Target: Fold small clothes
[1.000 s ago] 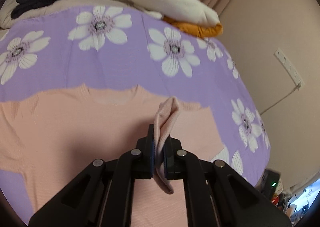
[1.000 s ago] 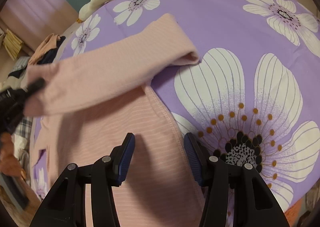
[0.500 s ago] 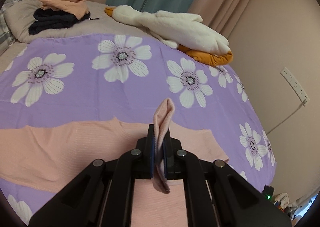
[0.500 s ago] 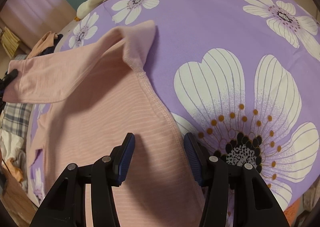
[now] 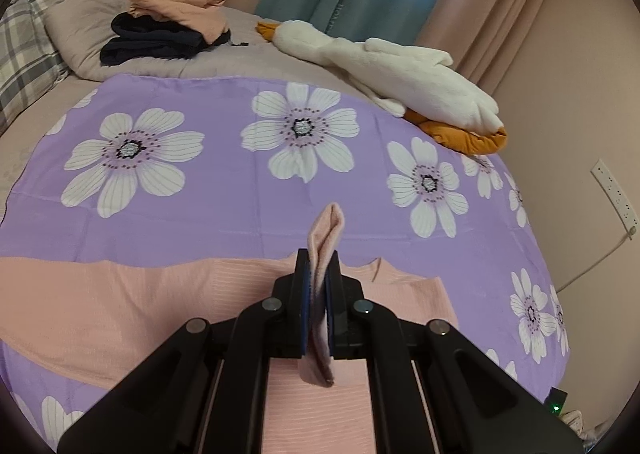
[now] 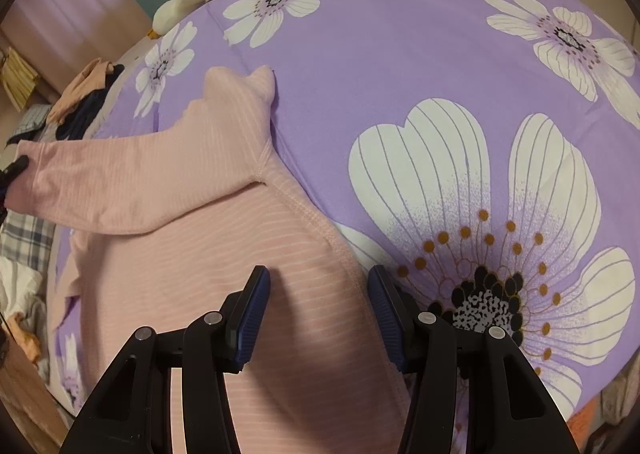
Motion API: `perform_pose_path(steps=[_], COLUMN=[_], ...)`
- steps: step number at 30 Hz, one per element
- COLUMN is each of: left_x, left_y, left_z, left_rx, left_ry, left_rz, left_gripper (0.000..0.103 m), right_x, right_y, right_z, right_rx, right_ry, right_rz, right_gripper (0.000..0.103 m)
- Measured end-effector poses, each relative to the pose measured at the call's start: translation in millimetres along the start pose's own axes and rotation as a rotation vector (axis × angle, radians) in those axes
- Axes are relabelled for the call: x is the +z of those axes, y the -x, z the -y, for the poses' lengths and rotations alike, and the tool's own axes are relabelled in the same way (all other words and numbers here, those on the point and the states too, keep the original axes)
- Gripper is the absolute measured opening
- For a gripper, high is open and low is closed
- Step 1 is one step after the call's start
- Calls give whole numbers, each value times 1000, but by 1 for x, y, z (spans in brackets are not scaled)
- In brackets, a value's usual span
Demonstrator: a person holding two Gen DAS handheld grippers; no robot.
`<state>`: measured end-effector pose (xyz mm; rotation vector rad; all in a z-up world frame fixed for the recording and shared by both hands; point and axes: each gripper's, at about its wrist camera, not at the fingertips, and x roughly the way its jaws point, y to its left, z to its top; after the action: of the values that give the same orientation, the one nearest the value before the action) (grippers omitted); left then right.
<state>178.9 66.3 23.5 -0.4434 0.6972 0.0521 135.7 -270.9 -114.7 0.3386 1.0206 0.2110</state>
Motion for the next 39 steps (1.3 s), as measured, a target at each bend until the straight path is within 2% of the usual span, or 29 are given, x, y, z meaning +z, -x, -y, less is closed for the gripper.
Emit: perform_pose_path(steps=[13,18,21,22,23,26,31,34,36,37,39], left_x=[-5,-15,-20,-21,-22,-27,-39,-47,-53,-55,-58], left_y=[6,-9,-20,-23,-27,-37,-59,-79,-90,-94,-94], left_z=[-30,-52,-65,-69,-74,-87,-82,-77,-77,-77,-80], left_rx=[113,108,163,178,189,184,93,99,133,159,169], left_ry=[40,75,82,82,88,126,102,76,55,41,62], left_rz=[-22,-97,-114,-117,-123,-148,-205,-260,-276,-289,-276], left_gripper=[5,5,8,14,26,50,60,55,17,6,5], right_x=[-1,-2,-2,-2,-3,-2,-2,-2,-2,-2,-2], right_y=[0,0,0,0,0,0,-2,-2,-1,-1,-1], right_z=[0,-3,-3,-3,-3,-3,-7,-8,-8,-7,-6], right_rx=[-11,-18,-15,-15,-14,-17,-37,-49,-50,-49,-47], right_ry=[5,9,5,5,6,3,16,25,29,30,30], right_rz=[3,4,3,3,2,0,-1,4,5,5,5], right_gripper=[53,53,53,53,53,53,53,53,53,53,53])
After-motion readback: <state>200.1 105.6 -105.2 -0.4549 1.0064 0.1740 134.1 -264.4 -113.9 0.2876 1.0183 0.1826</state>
